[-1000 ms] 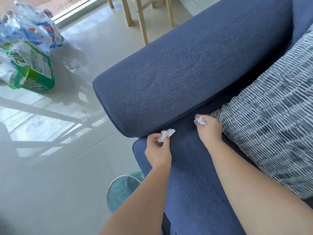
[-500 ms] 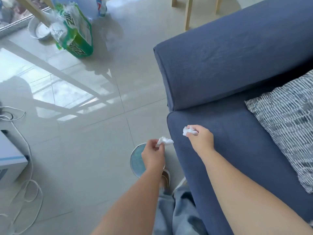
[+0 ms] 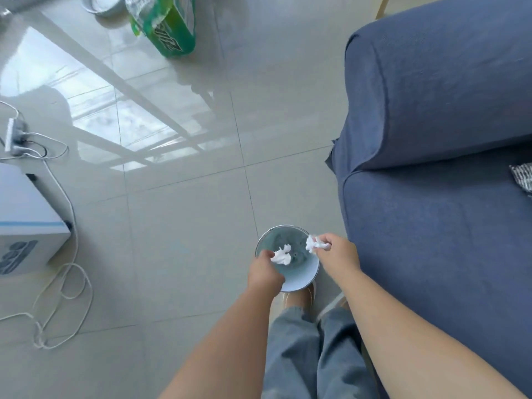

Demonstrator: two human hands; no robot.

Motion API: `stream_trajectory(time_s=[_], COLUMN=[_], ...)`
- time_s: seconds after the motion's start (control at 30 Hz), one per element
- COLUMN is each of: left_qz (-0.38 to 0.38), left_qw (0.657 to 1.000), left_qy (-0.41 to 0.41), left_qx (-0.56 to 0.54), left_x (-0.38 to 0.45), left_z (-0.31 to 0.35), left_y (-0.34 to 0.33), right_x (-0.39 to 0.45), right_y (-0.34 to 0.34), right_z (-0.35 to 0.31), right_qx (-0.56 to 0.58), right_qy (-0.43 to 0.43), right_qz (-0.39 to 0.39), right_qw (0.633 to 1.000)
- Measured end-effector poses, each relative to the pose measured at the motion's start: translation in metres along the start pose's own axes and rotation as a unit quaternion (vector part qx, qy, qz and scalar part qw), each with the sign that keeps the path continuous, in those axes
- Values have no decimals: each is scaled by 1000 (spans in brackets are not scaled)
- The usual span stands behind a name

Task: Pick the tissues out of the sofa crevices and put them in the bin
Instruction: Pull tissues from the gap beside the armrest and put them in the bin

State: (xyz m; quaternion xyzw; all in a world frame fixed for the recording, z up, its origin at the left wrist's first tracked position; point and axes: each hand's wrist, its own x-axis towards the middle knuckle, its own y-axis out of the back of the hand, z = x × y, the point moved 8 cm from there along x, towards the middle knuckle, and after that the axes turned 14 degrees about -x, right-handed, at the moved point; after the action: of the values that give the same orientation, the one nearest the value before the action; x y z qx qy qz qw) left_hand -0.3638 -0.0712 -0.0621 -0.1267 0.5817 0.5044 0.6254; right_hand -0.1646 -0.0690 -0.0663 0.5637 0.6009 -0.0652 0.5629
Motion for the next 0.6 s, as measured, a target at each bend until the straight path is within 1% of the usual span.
stream_trajectory(time_s=[0.07, 0.17, 0.27, 0.37, 0.47, 0.5, 0.53, 0.6], left_qz=[-15, -14, -7, -7, 6, 7, -10, -18], left_qw=[1000, 999, 998, 995, 994, 994, 989, 986], left_qy=[1, -20, -51, -76, -80, -77, -117, -125], left_qx=[19, 21, 28, 59, 71, 75, 92, 106], left_x=[5, 7, 7, 4, 9, 8, -13, -19], left_z=[-5, -5, 0, 1, 7, 3, 36, 41], left_y=[2, 14, 25, 38, 51, 54, 46, 49], right_x=[2, 5, 8, -3, -8, -8, -19, -25], right_y=[-9, -25, -41, -61, -57, -57, -13, 4], right_z=[-2, -10, -17, -27, -38, -37, -22, -16], right_qx=[-30, -76, -87, -137, -139, -128, -86, -52], right_qy=[-1, 4, 3, 26, 38, 35, 11, 5], right_qz=[-12, -41, -65, -124, -151, -142, -95, -57], right_qw=[999, 996, 994, 982, 978, 981, 992, 997])
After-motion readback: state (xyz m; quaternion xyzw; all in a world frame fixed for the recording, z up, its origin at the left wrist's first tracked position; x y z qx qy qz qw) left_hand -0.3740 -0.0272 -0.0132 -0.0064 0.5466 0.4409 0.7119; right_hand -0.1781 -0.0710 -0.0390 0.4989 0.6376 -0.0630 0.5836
